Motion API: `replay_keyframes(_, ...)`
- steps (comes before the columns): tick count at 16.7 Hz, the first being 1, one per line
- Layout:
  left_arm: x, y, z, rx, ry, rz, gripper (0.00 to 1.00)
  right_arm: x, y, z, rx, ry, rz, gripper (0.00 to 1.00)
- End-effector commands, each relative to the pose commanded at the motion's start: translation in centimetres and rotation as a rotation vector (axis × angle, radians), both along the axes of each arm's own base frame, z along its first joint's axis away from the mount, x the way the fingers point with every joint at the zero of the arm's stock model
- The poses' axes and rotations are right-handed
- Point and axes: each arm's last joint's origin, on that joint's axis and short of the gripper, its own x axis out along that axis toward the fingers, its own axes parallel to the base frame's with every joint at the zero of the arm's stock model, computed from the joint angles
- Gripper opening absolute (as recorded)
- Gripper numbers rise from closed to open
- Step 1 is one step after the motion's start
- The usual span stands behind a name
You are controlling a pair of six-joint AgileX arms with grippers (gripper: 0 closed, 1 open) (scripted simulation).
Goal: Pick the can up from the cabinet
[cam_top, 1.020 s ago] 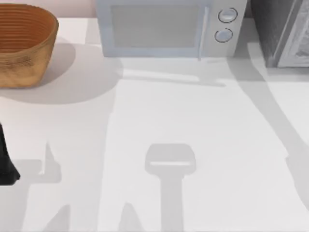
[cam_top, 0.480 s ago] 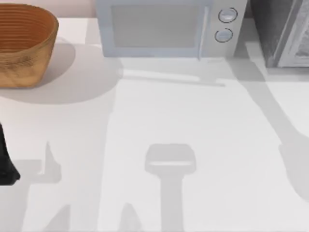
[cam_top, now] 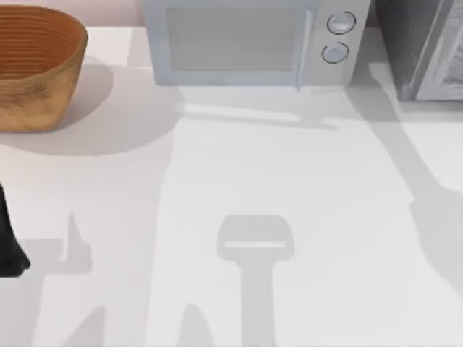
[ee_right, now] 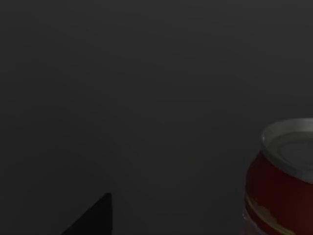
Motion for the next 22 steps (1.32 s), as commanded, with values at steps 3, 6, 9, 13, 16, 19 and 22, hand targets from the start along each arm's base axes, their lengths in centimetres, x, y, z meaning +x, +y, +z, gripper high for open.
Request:
replay_keyframes(3, 0.00, 0.00, 0.00, 0.000, 0.000, 0.000, 1.00, 0.00, 0.00, 0.00, 0.000, 0.000, 0.000, 0.92)
replay_keyframes(6, 0.00, 0.00, 0.00, 0.000, 0.000, 0.000, 1.00, 0.00, 0.00, 0.00, 0.000, 0.000, 0.000, 0.70)
replay_keyframes(9, 0.00, 0.00, 0.00, 0.000, 0.000, 0.000, 1.00, 0.00, 0.00, 0.00, 0.000, 0.000, 0.000, 0.47)
replay_keyframes(13, 0.00, 0.00, 0.00, 0.000, 0.000, 0.000, 1.00, 0.00, 0.00, 0.00, 0.000, 0.000, 0.000, 0.17)
replay_keyframes(16, 0.00, 0.00, 0.00, 0.000, 0.000, 0.000, 1.00, 0.00, 0.00, 0.00, 0.000, 0.000, 0.000, 0.00)
replay_keyframes(19, 0.00, 0.00, 0.00, 0.000, 0.000, 0.000, 1.00, 0.00, 0.00, 0.00, 0.000, 0.000, 0.000, 0.00)
replay_keyframes(22, 0.00, 0.00, 0.00, 0.000, 0.000, 0.000, 1.00, 0.00, 0.00, 0.00, 0.000, 0.000, 0.000, 0.00)
